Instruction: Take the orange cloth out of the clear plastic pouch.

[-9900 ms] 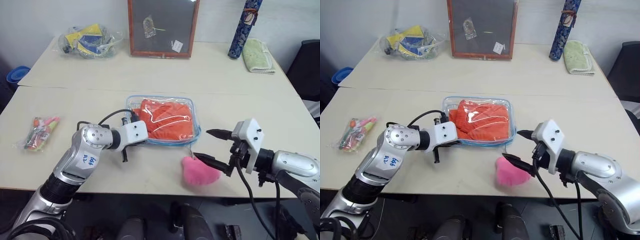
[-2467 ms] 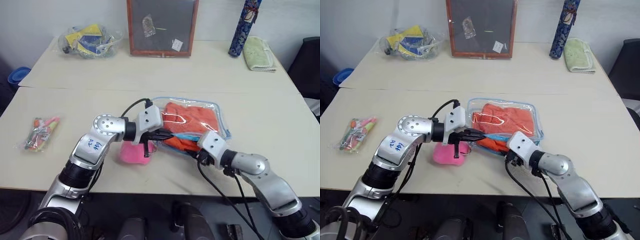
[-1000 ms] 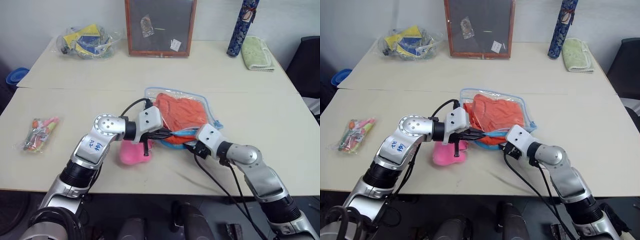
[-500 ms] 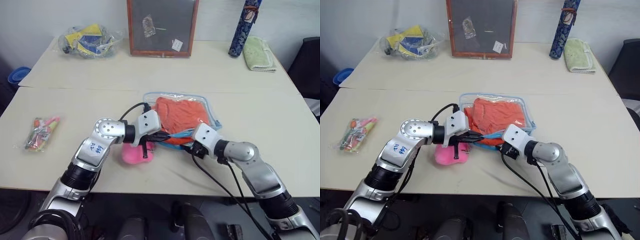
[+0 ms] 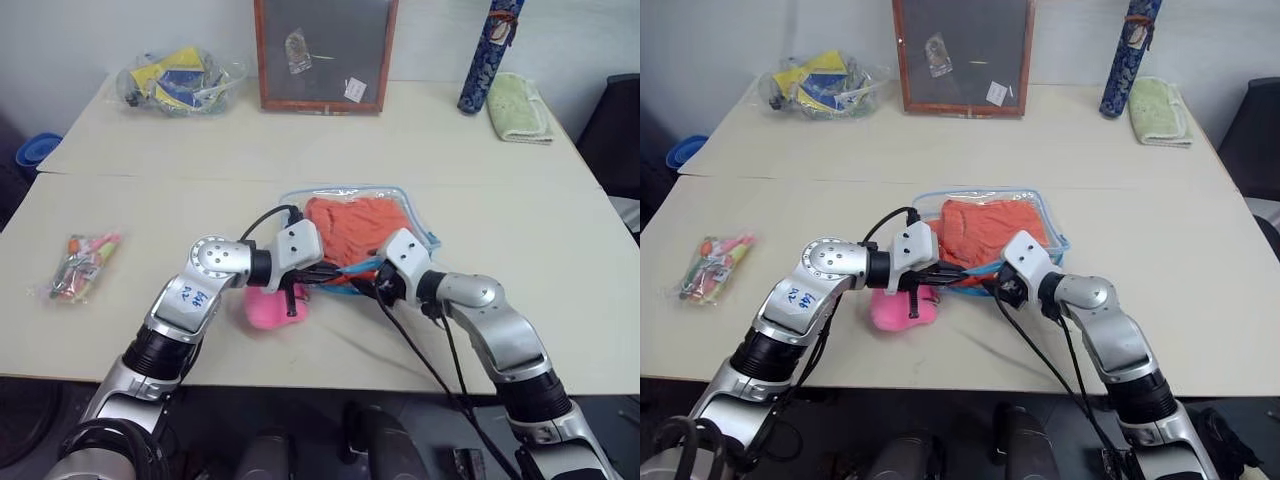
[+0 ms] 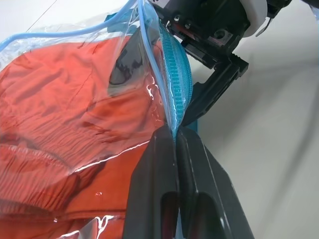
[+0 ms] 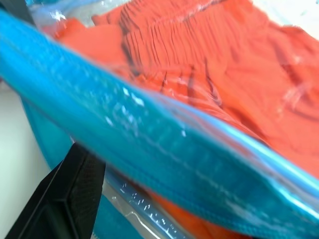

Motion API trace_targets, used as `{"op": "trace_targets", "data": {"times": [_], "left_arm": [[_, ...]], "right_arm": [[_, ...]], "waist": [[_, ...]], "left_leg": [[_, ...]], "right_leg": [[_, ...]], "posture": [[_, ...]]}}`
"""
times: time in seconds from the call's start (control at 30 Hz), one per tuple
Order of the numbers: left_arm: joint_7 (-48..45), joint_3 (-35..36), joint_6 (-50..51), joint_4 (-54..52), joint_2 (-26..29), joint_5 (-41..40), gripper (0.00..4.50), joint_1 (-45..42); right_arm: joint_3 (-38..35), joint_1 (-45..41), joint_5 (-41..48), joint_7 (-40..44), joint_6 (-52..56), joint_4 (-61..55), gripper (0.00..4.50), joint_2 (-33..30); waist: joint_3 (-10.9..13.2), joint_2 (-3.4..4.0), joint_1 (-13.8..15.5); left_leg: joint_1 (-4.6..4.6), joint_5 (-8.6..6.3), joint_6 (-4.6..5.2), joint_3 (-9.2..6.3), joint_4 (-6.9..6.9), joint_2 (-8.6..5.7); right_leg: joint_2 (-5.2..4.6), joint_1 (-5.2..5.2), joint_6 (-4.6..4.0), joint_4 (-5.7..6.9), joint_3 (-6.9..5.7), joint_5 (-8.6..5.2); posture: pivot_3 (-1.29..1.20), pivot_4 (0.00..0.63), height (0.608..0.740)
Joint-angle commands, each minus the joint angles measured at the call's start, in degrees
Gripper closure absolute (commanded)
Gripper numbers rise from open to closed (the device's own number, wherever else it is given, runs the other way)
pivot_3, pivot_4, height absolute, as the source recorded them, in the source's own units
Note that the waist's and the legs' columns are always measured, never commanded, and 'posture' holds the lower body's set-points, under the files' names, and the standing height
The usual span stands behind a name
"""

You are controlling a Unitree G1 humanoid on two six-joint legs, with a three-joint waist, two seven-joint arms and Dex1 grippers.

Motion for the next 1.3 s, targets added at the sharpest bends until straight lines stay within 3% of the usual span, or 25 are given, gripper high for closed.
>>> {"op": "trace_targets", "data": {"times": [0.03, 0.13, 0.43, 0.53, 0.83, 1.0, 1.2, 1.3], "left_arm": [[-0.18, 0.16, -0.95, -2.13, 0.18, -0.06, 4.5, -0.35], [-0.15, 0.26, -1.07, -1.75, 0.2, 0.0, 4.5, -0.52], [-0.03, 0.34, -1.29, -1.35, 0.24, 0.14, 4.5, -0.72], [0.01, 0.5, -1.53, -0.98, 0.37, 0.24, 4.5, -0.86], [0.5, 0.62, -2.11, 0.22, 0.31, 0.77, 4.5, -1.15], [4.88, -0.05, -1.53, 4.04, -0.62, 4.57, 4.5, -1.46], [9.27, 1.03, -0.06, 8.27, -2.37, 6.34, 4.5, -3.4], [10.47, 1.56, -1.25, 11.24, -2.42, 7.19, 4.5, -5.13]], "right_arm": [[1.06, 0.24, -3.08, -0.29, -3.19, 0.3, 0.92, -3.1], [6.11, 0.34, -9.82, -0.37, -9.43, 1.54, 0.92, -7.2], [8.28, -2.49, -17.27, -5.36, -13.35, 9.31, 0.92, -7.21], [7.81, -2.74, -17.08, -5.02, -14.37, 10.81, 1.51, -6.59], [7.56, -2.47, -16.53, -3.78, -15.99, 10.91, 4.39, -6.65], [8.01, 0.86, -15.51, 0.44, -24.09, 8.02, 4.45, -10.0], [5.88, 9.72, -3.3, 16.53, -35.14, -7.07, 4.45, -19.06], [3.33, 15.3, -0.64, 23.07, -38.86, -12.02, 4.45, -26.53]], "waist": [[0.0, 0.0, 0.02], [0.0, 0.0, 0.0], [-0.03, -0.04, 0.03], [-0.03, -0.04, 0.07], [-0.03, -0.04, 0.06], [-0.03, -0.04, 0.15], [-0.03, -0.04, 0.18], [-0.02, -0.04, 0.24]], "left_leg": [[0.0, 0.0, 0.0, 0.0, 0.0, 0.0], [0.02, 0.0, 0.0, -0.01, -0.01, -0.01], [0.11, 0.01, 0.01, 0.01, 0.02, -0.02], [0.1, 0.01, 0.02, -0.01, 0.02, -0.02], [0.1, 0.02, 0.03, -0.02, 0.02, -0.03], [0.09, 0.02, 0.03, -0.05, 0.01, -0.03], [0.05, 0.02, 0.03, -0.07, -0.06, -0.02], [0.06, 0.02, 0.03, -0.08, -0.06, -0.01]], "right_leg": [[0.0, 0.0, 0.0, 0.0, 0.0, 0.0], [-0.01, 0.01, 0.0, -0.01, 0.0, 0.0], [-0.07, 0.12, 0.0, 0.01, 0.01, 0.0], [-0.09, 0.13, 0.0, 0.01, 0.0, 0.0], [-0.1, 0.13, 0.01, 0.01, -0.01, 0.0], [-0.1, 0.13, 0.01, -0.02, -0.05, 0.0], [-0.06, 0.11, 0.01, -0.09, -0.11, 0.0], [-0.06, 0.13, 0.01, -0.11, -0.14, 0.0]], "posture": [[0.0, 0.15, 0.74], [0.0, 0.15, 0.74], [0.0, 0.15, 0.74], [0.0, 0.15, 0.74], [0.0, 0.15, 0.74], [0.0, 0.15, 0.74], [0.0, 0.15, 0.74], [0.0, 0.15, 0.74]]}}
